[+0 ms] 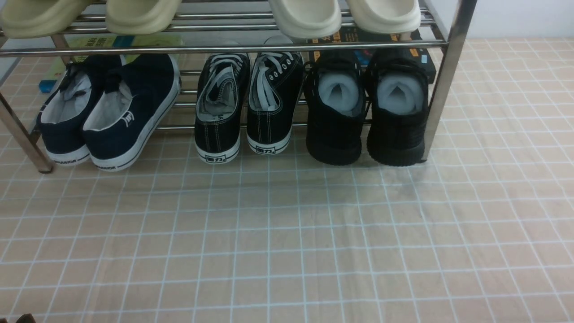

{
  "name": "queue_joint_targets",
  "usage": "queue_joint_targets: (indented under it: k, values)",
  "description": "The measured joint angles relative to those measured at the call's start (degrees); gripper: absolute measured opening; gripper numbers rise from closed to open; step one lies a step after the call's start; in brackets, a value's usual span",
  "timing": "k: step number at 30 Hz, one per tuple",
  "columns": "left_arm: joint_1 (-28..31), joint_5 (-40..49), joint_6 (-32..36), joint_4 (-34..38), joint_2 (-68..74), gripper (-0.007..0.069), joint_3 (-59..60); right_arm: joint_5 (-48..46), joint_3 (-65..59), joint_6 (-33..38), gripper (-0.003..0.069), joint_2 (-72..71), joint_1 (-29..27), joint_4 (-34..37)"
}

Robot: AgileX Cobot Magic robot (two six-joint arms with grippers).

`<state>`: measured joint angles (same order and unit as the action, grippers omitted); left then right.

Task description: Take the shoes off the shelf from the light coffee tablecloth by hand.

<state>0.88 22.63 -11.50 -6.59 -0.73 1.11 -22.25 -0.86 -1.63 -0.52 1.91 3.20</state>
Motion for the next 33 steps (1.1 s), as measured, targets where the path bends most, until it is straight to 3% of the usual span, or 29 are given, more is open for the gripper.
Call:
queue_joint_targets:
  k: [12,15,19,23,30,33]
  values:
    - [0.00,0.00,0.00,0.00,0.00,0.0240,0.00,0.06,0.00,-0.22,0.0240,0.00,0.00,0.82]
    - [0.00,0.00,0.00,0.00,0.00,0.0240,0.00,0.06,0.00,-4.46,0.0240,0.00,0.00,7.48]
    - [0.00,0.00,0.00,0.00,0.00,0.0240,0.00,0.06,-0.23,-10.60,0.0240,0.00,0.00,21.73]
    - [0.00,0.00,0.00,0.00,0.00,0.0240,0.00,0.23,-0.45,-11.62,0.0240,0.00,0.00,28.72]
    - [0.00,0.00,0.00,0.00,0.00,0.0240,0.00,0.66,-0.52,-11.62,0.0240,0.00,0.00,30.64]
    - [0.00,0.00,0.00,0.00,0.00,0.0240,0.00,1.14,-0.26,-11.62,0.0200,0.00,0.00,30.57]
